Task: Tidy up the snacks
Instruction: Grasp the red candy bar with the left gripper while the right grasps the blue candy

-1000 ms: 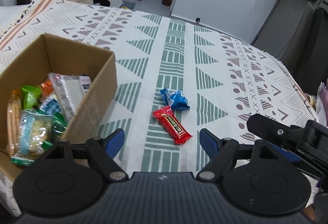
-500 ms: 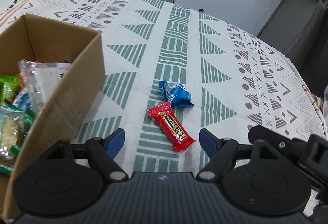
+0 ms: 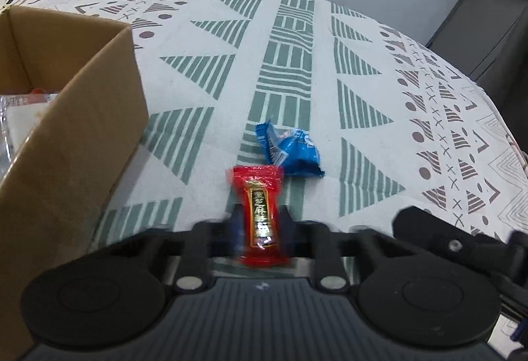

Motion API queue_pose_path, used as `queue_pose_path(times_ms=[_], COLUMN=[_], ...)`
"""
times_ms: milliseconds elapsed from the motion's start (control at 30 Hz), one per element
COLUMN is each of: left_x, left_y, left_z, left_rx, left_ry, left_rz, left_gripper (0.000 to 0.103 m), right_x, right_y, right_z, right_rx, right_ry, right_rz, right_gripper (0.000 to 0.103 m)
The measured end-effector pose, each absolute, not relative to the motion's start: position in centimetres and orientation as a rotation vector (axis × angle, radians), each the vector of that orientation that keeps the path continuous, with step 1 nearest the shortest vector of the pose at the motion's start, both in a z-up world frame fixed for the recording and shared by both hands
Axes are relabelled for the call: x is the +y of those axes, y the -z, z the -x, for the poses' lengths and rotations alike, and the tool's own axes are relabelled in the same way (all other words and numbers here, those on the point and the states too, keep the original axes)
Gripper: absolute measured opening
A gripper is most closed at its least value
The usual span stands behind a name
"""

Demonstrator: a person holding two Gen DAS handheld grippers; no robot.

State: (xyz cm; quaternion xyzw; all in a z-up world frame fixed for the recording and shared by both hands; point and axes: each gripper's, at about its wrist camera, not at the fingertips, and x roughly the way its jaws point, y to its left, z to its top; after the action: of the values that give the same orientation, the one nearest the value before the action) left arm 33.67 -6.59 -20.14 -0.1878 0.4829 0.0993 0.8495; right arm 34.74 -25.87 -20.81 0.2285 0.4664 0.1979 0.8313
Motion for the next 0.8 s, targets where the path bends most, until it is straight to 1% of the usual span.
queue_pose_path(times_ms=[300,800], left_x=[-3.8,-2.4], left_y=[19.8,20.4], left_z=[-32.5,-32.7], left_rx=[0.987,1.002], left_ry=[-0.227,-0.158], left_rz=[0.447,0.527], left_gripper=[0.018,0.018], right_x=[-22.2,-17.6], right_y=[20.9,21.4], right_z=[-36.6,-38.7], right_rx=[0.958,0.927], right_ry=[-0.456,-0.452], right_rz=[-0.441,-0.350], right_gripper=[0.060,0.060])
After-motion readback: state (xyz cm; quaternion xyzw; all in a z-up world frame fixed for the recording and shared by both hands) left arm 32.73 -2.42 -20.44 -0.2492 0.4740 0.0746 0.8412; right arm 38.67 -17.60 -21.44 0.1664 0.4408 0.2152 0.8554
